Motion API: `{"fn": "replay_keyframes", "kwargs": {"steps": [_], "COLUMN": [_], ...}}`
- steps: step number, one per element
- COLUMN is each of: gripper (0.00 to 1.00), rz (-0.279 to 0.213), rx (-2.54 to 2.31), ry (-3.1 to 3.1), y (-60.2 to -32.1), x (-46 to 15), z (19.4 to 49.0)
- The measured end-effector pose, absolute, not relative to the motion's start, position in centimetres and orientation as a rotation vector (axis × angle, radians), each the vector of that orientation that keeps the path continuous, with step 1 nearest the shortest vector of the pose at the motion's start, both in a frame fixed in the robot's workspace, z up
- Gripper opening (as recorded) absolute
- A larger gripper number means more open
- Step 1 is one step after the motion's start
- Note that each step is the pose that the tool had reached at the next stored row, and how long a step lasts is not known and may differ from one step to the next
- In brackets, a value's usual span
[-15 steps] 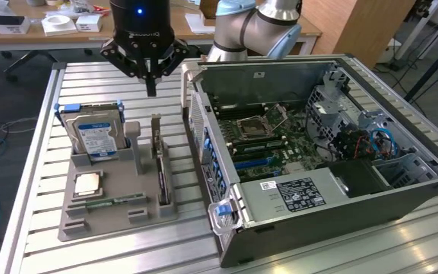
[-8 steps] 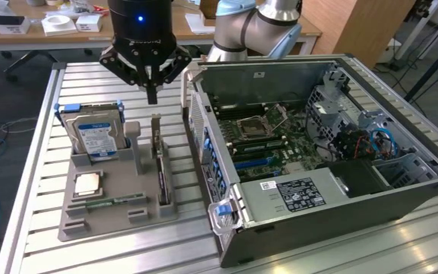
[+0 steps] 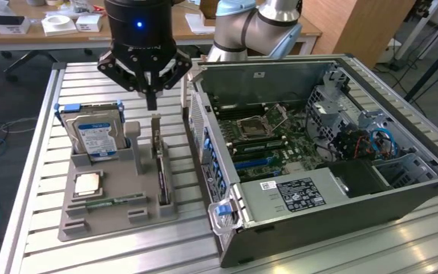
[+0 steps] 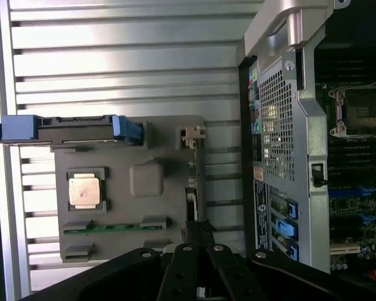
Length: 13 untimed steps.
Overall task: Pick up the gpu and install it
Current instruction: 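Reach for the gpu, then pick up the gpu and move the gpu toward the slot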
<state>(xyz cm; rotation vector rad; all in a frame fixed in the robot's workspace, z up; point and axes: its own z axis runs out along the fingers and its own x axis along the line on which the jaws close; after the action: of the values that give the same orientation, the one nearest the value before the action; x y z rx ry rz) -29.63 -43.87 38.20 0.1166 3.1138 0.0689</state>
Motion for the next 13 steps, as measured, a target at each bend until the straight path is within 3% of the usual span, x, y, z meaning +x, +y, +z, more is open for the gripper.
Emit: {"fn": "replay_keyframes", "kwargs": {"steps": [13], "gripper": [0.11], "rz": [0.069], "rx": [0.117], "ry": [3.114], "y": [-44.91], "x": [-29.82], "z": [38.14]}}
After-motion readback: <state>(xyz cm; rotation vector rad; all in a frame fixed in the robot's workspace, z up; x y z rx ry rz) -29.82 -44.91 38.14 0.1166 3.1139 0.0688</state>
